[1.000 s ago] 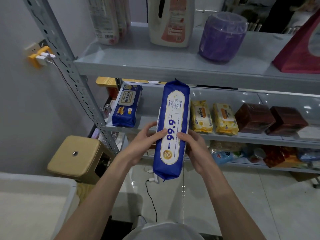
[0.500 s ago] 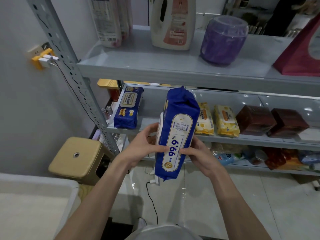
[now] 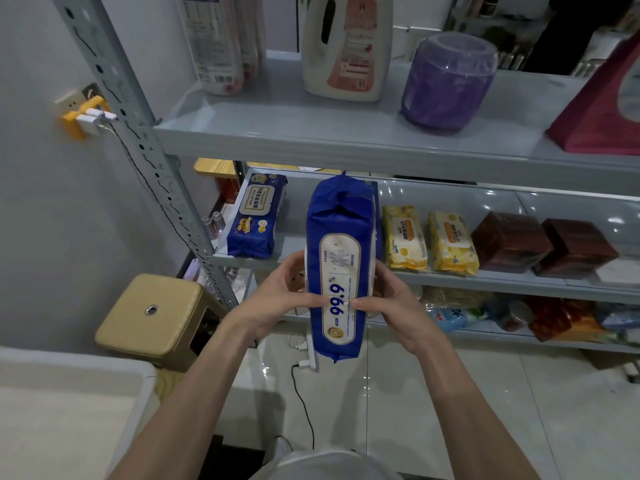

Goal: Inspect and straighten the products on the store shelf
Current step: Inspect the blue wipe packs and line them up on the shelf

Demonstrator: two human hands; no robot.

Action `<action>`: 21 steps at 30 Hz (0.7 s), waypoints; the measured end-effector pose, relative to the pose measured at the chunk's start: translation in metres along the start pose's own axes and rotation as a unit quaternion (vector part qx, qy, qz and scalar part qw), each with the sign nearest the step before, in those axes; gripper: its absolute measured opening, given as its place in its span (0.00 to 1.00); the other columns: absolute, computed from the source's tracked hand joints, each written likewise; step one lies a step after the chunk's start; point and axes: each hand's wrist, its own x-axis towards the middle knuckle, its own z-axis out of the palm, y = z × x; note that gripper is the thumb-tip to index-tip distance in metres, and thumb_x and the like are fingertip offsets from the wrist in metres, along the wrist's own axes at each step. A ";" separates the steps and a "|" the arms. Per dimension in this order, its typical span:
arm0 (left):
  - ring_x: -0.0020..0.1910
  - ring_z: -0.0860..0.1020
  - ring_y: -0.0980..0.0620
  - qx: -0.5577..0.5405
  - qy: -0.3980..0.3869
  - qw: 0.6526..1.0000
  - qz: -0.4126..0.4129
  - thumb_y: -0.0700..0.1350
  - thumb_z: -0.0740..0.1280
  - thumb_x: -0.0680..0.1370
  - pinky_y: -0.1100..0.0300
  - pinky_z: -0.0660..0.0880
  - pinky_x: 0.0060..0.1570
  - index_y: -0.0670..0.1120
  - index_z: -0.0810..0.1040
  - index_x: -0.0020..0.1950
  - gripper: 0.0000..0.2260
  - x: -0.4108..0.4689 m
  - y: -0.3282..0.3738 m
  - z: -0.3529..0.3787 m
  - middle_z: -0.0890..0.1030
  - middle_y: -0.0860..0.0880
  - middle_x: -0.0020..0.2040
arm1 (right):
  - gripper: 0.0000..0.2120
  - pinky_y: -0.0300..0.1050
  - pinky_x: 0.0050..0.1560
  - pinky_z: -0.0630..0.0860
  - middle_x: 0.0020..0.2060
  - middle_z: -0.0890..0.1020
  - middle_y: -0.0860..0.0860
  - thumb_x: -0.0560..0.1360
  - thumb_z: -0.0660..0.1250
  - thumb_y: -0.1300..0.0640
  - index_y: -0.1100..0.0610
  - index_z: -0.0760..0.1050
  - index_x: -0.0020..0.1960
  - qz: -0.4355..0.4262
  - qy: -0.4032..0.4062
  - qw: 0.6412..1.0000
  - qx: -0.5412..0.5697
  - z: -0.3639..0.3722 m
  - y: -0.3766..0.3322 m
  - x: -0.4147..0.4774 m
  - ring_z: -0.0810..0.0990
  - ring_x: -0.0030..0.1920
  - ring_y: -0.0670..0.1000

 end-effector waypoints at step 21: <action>0.55 0.85 0.46 -0.051 0.073 0.995 -0.054 0.57 0.74 0.71 0.47 0.81 0.56 0.56 0.70 0.70 0.30 0.001 -0.003 0.020 0.82 0.45 0.61 | 0.27 0.59 0.60 0.82 0.54 0.87 0.47 0.71 0.72 0.39 0.43 0.72 0.67 0.024 0.084 0.989 0.120 0.021 0.003 0.002 0.87 0.55 0.53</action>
